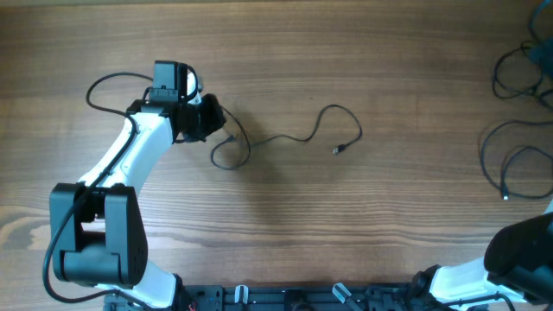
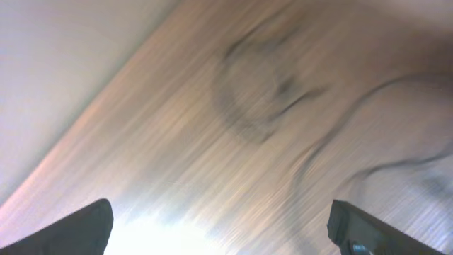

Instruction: Untangle cables

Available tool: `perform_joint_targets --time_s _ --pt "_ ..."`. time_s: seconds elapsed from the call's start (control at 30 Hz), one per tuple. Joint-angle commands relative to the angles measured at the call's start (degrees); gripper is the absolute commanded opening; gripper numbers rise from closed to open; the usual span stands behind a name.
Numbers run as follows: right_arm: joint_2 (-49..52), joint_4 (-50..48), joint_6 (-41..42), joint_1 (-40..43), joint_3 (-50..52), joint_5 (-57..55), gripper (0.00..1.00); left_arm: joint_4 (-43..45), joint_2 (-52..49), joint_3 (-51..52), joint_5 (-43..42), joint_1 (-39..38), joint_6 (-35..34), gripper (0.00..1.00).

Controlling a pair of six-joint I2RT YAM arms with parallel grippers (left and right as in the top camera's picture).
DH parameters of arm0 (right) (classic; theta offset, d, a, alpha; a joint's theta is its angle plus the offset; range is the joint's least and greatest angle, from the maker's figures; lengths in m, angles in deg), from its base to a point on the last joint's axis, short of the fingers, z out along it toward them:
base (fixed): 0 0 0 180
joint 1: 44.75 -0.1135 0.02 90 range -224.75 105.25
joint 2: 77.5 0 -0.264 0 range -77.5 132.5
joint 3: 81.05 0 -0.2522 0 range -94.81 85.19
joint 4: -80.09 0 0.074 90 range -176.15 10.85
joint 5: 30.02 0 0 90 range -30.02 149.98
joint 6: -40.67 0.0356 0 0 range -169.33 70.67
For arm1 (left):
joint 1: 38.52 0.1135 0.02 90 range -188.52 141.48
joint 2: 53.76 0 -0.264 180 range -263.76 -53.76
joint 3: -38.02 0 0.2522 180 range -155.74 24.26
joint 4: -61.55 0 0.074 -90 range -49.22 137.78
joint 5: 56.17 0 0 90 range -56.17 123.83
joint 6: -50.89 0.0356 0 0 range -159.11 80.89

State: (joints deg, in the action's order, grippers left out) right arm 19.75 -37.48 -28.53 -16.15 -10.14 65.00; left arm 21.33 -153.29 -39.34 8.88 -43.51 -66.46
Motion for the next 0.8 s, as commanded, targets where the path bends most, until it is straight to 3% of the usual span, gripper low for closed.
perform_joint_targets --time_s 0.0,0.17,0.2,0.27,0.33,0.47,0.6,0.7,0.77 --pt "1.88 4.20 -6.23 -5.84 3.34 26.97 1.00 5.09 1.27 -0.17 -20.72 -1.33 0.11 0.04" --pt "1.88 4.83 -7.58 -15.72 11.17 27.17 1.00 5.86 1.27 -0.17 -30.67 -5.22 2.49 0.04" --pt "1.88 4.52 -7.61 -17.05 12.41 26.93 1.00 6.95 1.29 -0.17 -35.19 -5.84 5.40 0.04" --pt "1.88 3.58 -6.97 -20.50 15.74 24.39 1.00 13.44 1.29 -0.17 -53.94 -7.56 12.31 0.04" --pt "1.88 3.13 -4.50 -22.12 17.53 21.07 1.00 21.40 1.36 -0.24 -65.37 -8.72 10.23 0.04" --pt "1.86 2.49 -0.81 -21.35 18.21 18.36 1.00 25.79 4.02 -0.24 -65.44 -10.21 7.85 0.04" --pt "1.86 2.45 -1.14 -19.47 18.21 18.60 1.00 26.05 4.92 -0.22 -64.78 -9.70 14.29 0.04" --pt "1.86 2.89 -1.29 -19.76 18.21 18.58 1.00 23.87 4.00 -0.17 -53.62 -9.35 15.41 0.04" --pt "1.86 3.34 -1.29 -20.11 18.21 18.60 1.00 20.59 3.37 -0.17 -41.57 -9.51 15.41 0.04"
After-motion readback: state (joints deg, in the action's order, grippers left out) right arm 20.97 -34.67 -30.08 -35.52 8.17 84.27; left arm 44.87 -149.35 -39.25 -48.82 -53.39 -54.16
